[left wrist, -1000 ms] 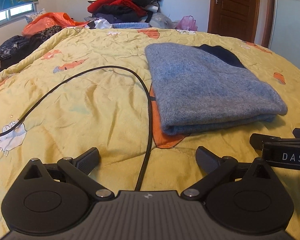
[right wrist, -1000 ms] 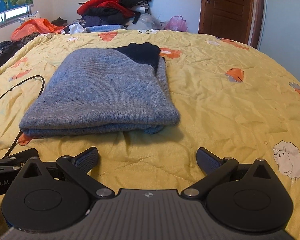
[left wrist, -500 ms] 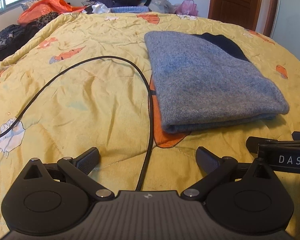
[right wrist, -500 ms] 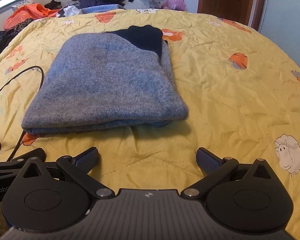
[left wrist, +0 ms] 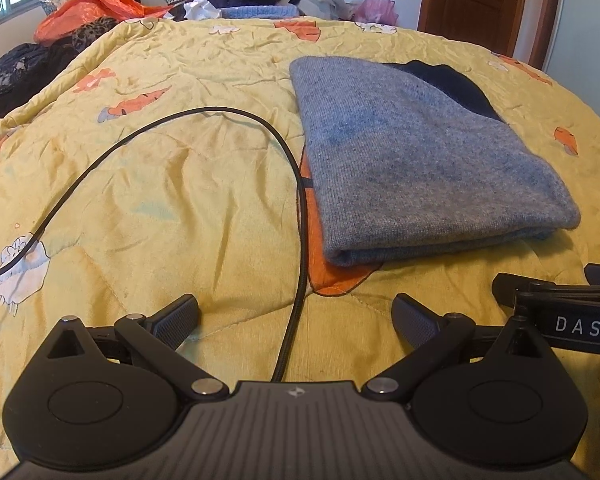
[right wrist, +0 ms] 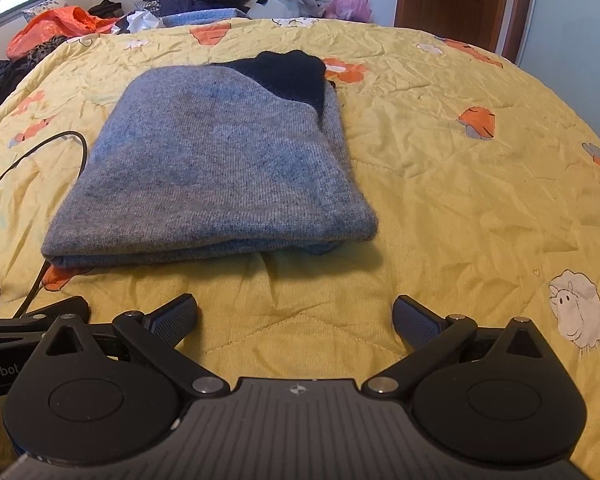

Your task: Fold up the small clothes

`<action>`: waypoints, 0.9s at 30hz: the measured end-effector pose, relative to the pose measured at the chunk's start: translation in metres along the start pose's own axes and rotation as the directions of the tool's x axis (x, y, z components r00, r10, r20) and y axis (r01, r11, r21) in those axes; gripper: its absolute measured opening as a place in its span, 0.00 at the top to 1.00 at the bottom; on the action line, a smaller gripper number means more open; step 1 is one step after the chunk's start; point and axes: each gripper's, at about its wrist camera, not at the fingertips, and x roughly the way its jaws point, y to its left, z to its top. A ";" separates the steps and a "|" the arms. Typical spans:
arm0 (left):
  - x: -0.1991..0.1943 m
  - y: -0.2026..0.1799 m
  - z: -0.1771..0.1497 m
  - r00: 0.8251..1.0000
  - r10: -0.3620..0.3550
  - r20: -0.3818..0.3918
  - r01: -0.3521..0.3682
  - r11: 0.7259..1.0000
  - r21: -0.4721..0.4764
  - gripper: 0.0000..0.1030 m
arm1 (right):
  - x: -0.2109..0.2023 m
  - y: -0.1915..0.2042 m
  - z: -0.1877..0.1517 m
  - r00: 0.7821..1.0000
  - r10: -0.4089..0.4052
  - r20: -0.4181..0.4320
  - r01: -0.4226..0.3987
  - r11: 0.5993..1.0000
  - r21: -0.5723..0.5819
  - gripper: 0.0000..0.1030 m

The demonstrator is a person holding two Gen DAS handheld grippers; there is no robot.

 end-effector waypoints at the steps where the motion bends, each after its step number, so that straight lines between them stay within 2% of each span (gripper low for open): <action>1: 0.000 0.000 0.000 1.000 0.001 0.001 -0.001 1.000 0.000 0.00 | 0.000 0.000 0.000 1.000 0.000 -0.001 0.000 1.000 0.000 0.00; 27: 0.000 0.000 0.001 1.000 0.002 -0.008 -0.002 1.000 -0.009 0.00 | 0.000 0.001 0.000 1.000 0.001 -0.005 -0.001 1.000 -0.002 0.00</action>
